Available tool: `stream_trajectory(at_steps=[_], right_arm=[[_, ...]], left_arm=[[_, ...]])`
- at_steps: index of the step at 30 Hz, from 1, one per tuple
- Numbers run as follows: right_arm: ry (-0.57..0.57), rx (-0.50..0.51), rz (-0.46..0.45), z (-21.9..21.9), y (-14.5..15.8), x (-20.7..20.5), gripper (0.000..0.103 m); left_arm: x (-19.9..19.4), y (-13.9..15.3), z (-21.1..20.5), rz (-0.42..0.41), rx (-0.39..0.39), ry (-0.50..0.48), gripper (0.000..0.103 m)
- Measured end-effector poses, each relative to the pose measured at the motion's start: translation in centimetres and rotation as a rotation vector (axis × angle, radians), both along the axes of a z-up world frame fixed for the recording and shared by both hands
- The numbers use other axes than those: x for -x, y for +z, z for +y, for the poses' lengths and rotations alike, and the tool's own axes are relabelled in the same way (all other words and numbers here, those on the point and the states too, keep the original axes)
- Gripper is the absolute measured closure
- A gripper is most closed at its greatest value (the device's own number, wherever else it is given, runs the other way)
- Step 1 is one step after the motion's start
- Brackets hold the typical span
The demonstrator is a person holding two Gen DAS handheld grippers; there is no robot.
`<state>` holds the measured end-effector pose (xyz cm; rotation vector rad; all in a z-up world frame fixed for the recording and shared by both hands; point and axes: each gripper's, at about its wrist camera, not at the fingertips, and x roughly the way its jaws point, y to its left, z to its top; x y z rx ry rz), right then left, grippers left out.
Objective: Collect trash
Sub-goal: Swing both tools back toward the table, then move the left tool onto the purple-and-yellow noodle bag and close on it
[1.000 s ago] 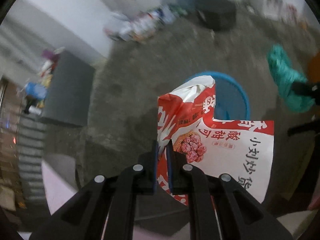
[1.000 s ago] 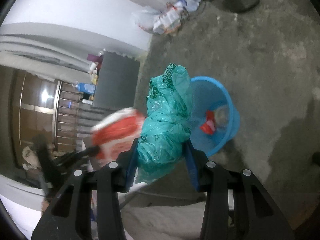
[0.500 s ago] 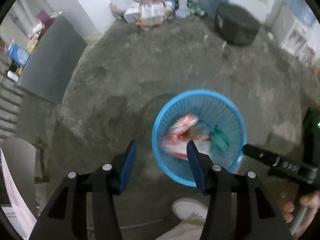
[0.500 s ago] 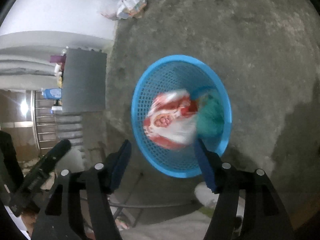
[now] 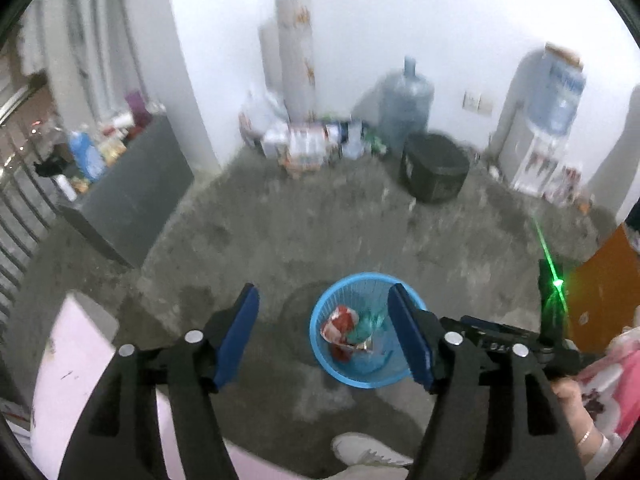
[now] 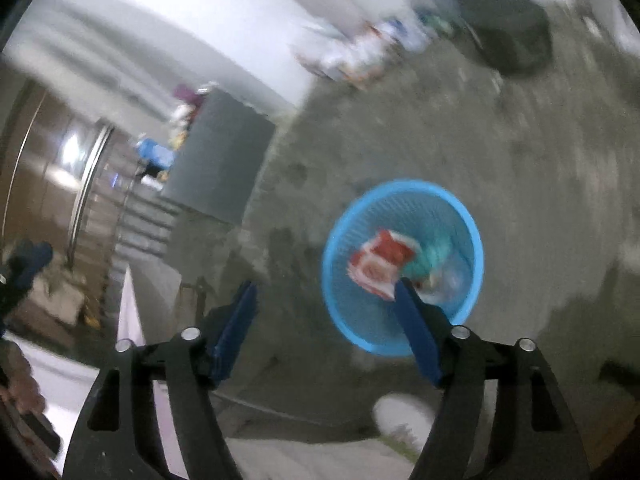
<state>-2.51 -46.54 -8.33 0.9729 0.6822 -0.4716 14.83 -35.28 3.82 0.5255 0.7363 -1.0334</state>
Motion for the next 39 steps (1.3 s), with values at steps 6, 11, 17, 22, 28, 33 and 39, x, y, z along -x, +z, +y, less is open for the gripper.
stream_trajectory(at_steps=[6, 11, 17, 22, 28, 33, 39], right_arm=[[0.115, 0.283, -0.061, 5.0, 7.5, -1.1, 0.013], [0.192, 0.413, -0.082, 9.1, 10.6, -2.0, 0.008], [0.319, 0.571, -0.075, 15.1, 12.6, -2.9, 0.008], [0.447, 0.662, -0.099, 20.7, 13.5, -3.7, 0.008], [0.557, 0.787, -0.113, 27.1, 14.0, -4.4, 0.008], [0.621, 0.871, -0.127, 30.4, 14.3, -4.8, 0.008], [0.689, 0.893, -0.114, 32.2, 14.5, -5.1, 0.008]], left_arm=[[1.9, 6.0, 10.6, -0.057, 0.18, 0.112, 0.023], [3.9, 7.3, 19.8, -0.082, 0.309, 0.274, 0.02], [6.5, 5.7, 28.2, -0.089, 0.358, 0.484, 0.013], [8.8, 4.5, 33.4, -0.115, 0.393, 0.567, 0.007], [10.0, 3.6, 37.5, -0.104, 0.412, 0.613, 0.006], [10.7, 2.9, 40.3, -0.123, 0.415, 0.67, 0.006], [10.8, 0.9, 44.3, -0.114, 0.412, 0.769, 0.006]])
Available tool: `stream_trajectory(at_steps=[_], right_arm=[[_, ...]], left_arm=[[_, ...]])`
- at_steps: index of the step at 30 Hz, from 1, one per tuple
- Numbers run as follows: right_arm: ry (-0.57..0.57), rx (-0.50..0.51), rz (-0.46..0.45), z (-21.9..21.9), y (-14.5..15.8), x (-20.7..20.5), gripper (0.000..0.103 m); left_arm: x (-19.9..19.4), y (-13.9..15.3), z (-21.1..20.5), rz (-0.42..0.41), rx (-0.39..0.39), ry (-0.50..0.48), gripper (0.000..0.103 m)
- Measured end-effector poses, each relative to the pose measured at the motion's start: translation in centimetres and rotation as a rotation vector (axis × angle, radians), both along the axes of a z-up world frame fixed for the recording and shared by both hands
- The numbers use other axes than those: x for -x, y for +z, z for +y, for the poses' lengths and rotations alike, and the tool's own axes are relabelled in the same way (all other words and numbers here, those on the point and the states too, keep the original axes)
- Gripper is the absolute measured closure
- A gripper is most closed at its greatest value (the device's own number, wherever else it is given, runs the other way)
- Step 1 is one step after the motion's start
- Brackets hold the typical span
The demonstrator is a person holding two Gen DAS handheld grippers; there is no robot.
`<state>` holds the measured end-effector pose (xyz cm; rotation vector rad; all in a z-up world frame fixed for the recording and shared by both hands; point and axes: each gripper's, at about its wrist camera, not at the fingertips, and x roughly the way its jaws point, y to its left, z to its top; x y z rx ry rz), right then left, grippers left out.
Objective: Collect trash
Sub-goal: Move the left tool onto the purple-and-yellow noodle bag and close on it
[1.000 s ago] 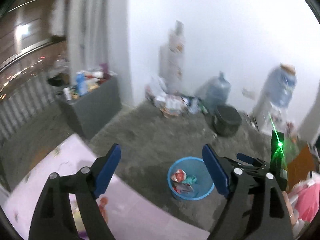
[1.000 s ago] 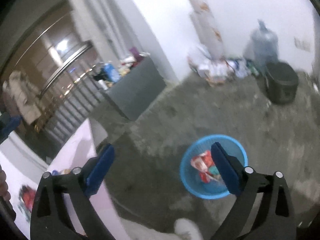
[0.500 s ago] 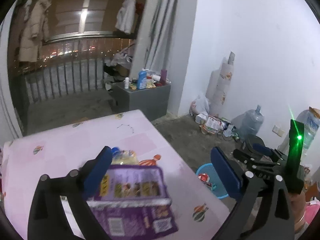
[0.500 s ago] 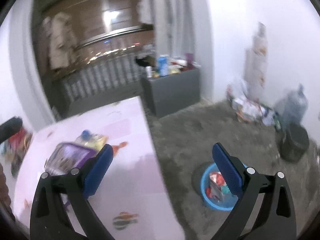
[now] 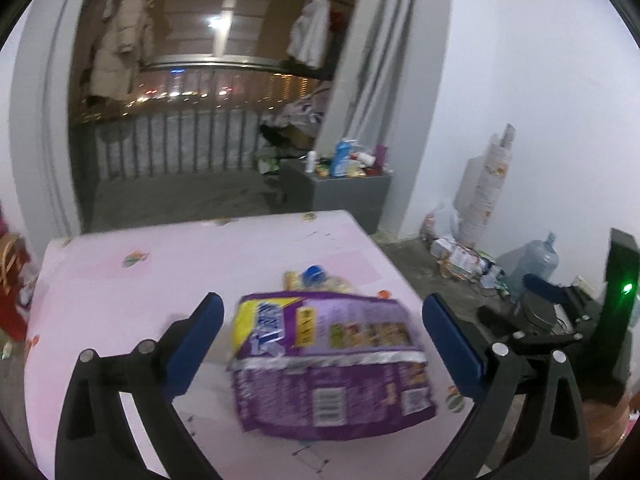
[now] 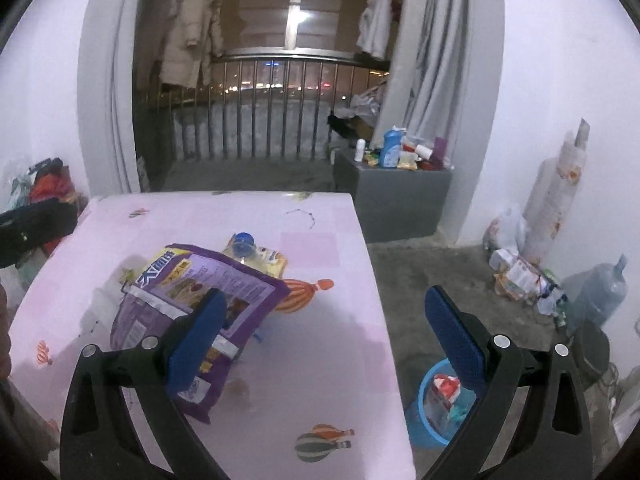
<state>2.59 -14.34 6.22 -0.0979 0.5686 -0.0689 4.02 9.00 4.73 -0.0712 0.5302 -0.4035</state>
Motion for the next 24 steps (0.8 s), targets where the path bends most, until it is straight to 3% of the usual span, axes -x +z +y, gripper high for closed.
stream_trajectory(at_steps=[8, 20, 24], right_arm=[[0.021, -0.126, -0.028, -1.3, -0.1, 0.5, 0.008], [0.094, -0.315, 0.133, -0.9, -1.9, -2.3, 0.009], [0.069, -0.345, 0.177, -0.2, -2.0, -3.8, 0.018]], left_arm=[[0.5, -2.5, 3.6, 0.054, 0.007, 0.059, 0.006], [-0.7, -6.0, 5.7, 0.118, 0.087, 0.027, 0.006], [-1.5, -6.8, 5.6, 0.132, 0.078, 0.021, 0.016]])
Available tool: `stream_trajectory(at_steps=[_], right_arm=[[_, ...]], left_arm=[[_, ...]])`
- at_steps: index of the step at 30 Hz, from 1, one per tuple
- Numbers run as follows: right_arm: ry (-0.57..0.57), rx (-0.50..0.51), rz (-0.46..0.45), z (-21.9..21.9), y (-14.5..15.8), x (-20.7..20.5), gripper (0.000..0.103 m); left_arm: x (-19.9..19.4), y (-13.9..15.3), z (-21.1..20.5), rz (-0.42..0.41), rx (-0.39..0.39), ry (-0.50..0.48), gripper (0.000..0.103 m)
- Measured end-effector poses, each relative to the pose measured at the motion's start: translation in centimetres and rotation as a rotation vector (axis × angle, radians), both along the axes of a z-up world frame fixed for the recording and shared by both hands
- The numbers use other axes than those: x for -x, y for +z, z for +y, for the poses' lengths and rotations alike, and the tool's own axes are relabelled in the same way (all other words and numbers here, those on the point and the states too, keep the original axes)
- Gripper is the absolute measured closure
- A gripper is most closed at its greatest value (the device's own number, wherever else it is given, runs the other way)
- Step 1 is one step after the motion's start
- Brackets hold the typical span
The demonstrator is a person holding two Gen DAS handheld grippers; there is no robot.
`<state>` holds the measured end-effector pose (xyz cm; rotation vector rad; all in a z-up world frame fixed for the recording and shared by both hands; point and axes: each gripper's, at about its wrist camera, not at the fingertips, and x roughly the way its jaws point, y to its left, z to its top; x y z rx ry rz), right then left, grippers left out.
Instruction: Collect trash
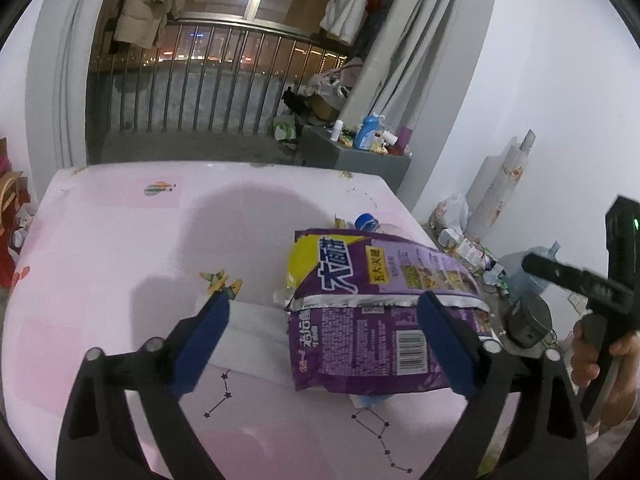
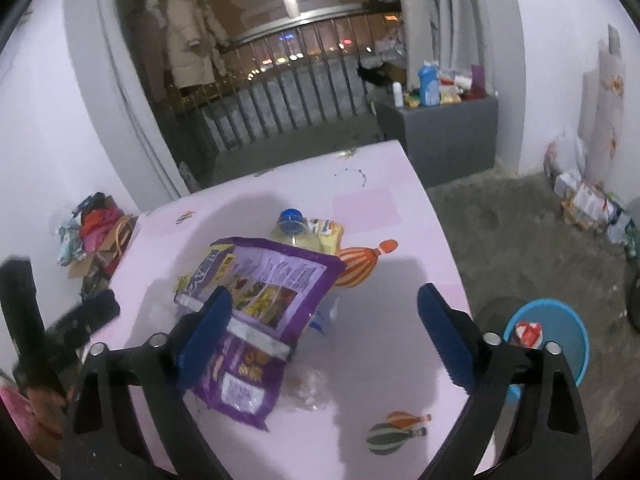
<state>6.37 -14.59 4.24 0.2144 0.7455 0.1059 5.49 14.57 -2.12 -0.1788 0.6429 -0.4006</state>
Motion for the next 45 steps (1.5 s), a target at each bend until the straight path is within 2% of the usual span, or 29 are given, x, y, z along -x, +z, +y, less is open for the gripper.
stream_trajectory(at_steps=[1, 4, 6, 11, 17, 21, 23, 25, 28, 33, 36, 38, 42, 45], right_arm=[[-0.002, -0.007, 0.01, 0.2, 0.0, -0.5, 0.019], [0.002, 0.021, 0.02, 0.5, 0.6, -2.1, 0.02], [-0.002, 0.013, 0.032, 0.1, 1.0, -3.2, 0.02], [0.042, -0.061, 0.111, -0.4, 0.2, -6.0, 0.024], [0.085, -0.209, 0.218, -0.7, -2.1, -8.5, 0.036], [0.104, -0.346, 0.308, -1.3, -4.0, -9.5, 0.057], [0.119, -0.391, 0.32, -1.4, -4.1, -9.2, 0.066], [0.145, -0.414, 0.321, -1.2, -3.8, -8.5, 0.079], [0.183, -0.437, 0.322, -1.2, -3.0, -7.2, 0.088], [0.25, -0.456, 0.287, -1.4, -1.4, -4.6, 0.093], [0.252, -0.462, 0.261, -1.7, -1.0, -3.9, 0.092], [0.195, -0.477, 0.243, -2.7, -1.1, -4.4, 0.086], [0.105, -0.499, 0.236, -4.2, -2.2, -6.2, 0.046], [0.082, -0.519, 0.286, -4.4, -4.0, -7.8, 0.044]], left_arm=[[-0.3, -0.4, 0.0, 0.018, 0.004, -0.012, 0.022], [-0.4, -1.1, -0.2, 0.053, 0.013, -0.044, 0.03], [-0.2, -1.4, -0.4, 0.052, 0.013, -0.07, 0.032], [1.3, -2.1, -1.2, 0.033, -0.006, -0.154, 0.037], [1.3, -4.3, -2.1, 0.12, 0.012, -0.19, 0.054], [0.5, -5.3, -2.3, 0.157, 0.009, -0.185, 0.068], [0.0, -5.6, -2.5, 0.174, 0.003, -0.182, 0.071], [-0.4, -5.9, -2.6, 0.186, -0.003, -0.182, 0.073], [-0.6, -6.1, -2.9, 0.192, -0.008, -0.185, 0.074], [-0.3, -6.3, -3.2, 0.187, -0.016, -0.182, 0.075], [0.0, -6.4, -3.4, 0.184, -0.026, -0.18, 0.075], [0.0, -6.5, -3.6, 0.184, -0.029, -0.176, 0.075], [-0.2, -6.6, -3.7, 0.193, -0.025, -0.165, 0.075], [-0.3, -6.6, -3.7, 0.198, -0.029, -0.155, 0.075]])
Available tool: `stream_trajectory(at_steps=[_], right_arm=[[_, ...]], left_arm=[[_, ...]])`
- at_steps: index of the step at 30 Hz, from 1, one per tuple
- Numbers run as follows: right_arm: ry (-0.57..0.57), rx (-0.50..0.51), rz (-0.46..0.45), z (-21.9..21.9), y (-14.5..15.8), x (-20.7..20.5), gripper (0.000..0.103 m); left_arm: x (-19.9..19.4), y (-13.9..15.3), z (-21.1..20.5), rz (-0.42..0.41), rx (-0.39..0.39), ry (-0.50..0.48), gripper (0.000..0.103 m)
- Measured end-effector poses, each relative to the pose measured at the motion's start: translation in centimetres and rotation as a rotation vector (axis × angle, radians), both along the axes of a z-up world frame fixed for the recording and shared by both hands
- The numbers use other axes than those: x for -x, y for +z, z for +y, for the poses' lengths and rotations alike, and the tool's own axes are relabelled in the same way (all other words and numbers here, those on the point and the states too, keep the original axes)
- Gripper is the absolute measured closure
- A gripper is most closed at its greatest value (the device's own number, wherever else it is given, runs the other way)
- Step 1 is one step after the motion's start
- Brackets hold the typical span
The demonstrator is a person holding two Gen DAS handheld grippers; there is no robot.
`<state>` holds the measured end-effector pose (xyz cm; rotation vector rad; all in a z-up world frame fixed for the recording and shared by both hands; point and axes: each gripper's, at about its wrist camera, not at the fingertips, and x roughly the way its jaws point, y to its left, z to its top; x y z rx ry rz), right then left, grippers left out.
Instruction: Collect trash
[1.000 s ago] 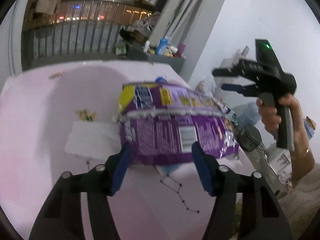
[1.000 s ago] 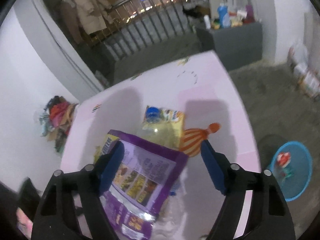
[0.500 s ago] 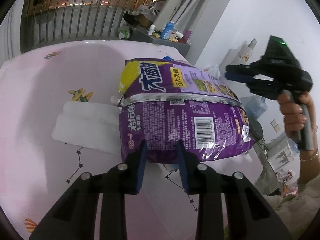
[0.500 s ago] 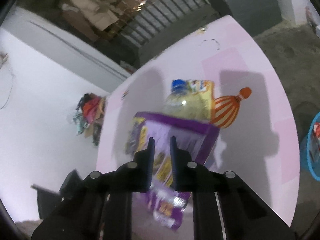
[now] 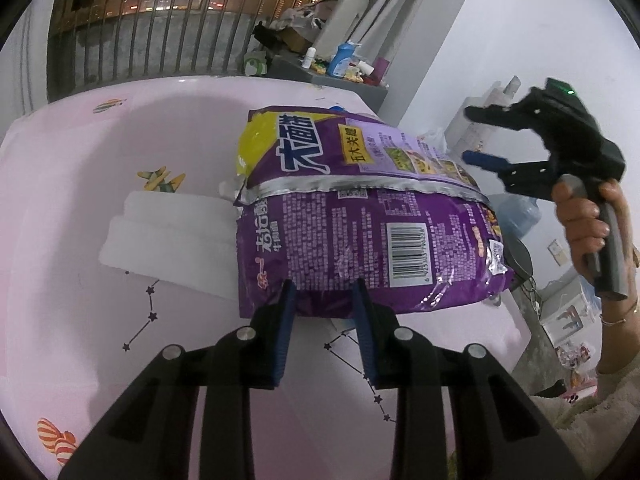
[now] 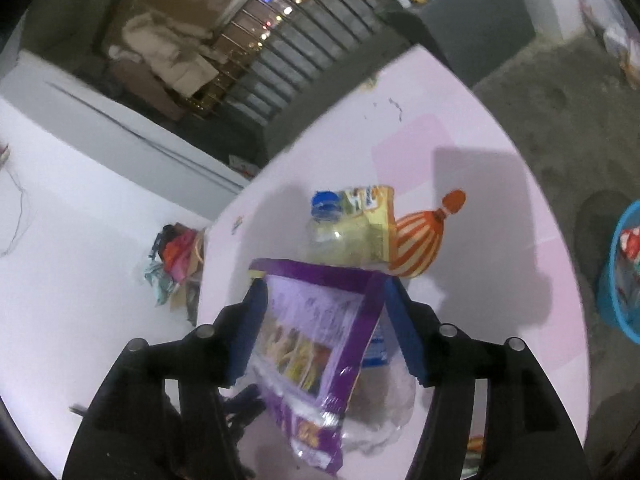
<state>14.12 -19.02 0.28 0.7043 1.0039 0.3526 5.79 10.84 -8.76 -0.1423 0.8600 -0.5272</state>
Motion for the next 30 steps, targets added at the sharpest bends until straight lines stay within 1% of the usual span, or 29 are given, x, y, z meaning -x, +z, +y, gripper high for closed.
stream_trajectory(at_steps=[2, 3, 4, 6, 7, 9, 10, 11, 14, 17, 20, 25, 30], right_arm=[[0.01, -0.052, 0.054, -0.1, -1.5, -0.9, 0.044], [0.014, -0.077, 0.07, 0.0, -2.0, -0.9, 0.052], [0.023, -0.099, 0.074, 0.1, -2.3, -0.9, 0.067], [0.054, -0.116, 0.049, 0.5, -1.9, -0.3, 0.084], [0.063, -0.117, 0.027, 0.7, -1.4, 0.2, 0.089], [0.093, -0.088, -0.034, 1.3, 0.1, 1.5, 0.09], [0.107, -0.075, -0.06, 1.5, 0.8, 2.0, 0.093], [0.122, -0.069, -0.086, 1.8, 1.5, 2.7, 0.095], [0.144, -0.072, -0.14, 2.0, 2.9, 4.5, 0.096], [0.176, -0.107, -0.19, 1.5, 3.8, 6.3, 0.097], [0.24, -0.132, -0.242, 1.7, 4.4, 8.5, 0.097], [0.294, -0.108, -0.303, 2.3, 4.6, 10.9, 0.097], [0.337, -0.06, -0.405, 5.1, 6.5, 11.9, 0.097]], left_arm=[[0.0, 0.0, -0.1, 0.002, -0.003, 0.007, 0.075], [0.0, 0.0, -0.2, 0.001, -0.005, 0.01, 0.075], [0.0, 0.1, -0.3, 0.0, -0.009, 0.012, 0.075], [0.0, 0.0, -0.3, 0.001, -0.023, 0.016, 0.075], [0.1, 0.0, -0.5, 0.002, -0.032, 0.021, 0.075], [0.2, -0.1, -0.7, 0.007, -0.044, 0.025, 0.076], [0.3, -0.2, -0.8, 0.011, -0.046, 0.025, 0.076], [0.5, -0.2, -0.8, 0.012, -0.049, 0.023, 0.076], [0.8, -0.4, -1.1, 0.014, -0.067, 0.017, 0.076], [1.3, -0.3, -1.2, 0.0, -0.087, 0.02, 0.076], [1.8, 0.1, -1.3, -0.01, -0.109, 0.03, 0.076], [2.6, 0.6, -0.7, -0.015, -0.115, 0.047, 0.076], [3.5, 1.4, 0.9, -0.031, -0.093, 0.106, 0.076]])
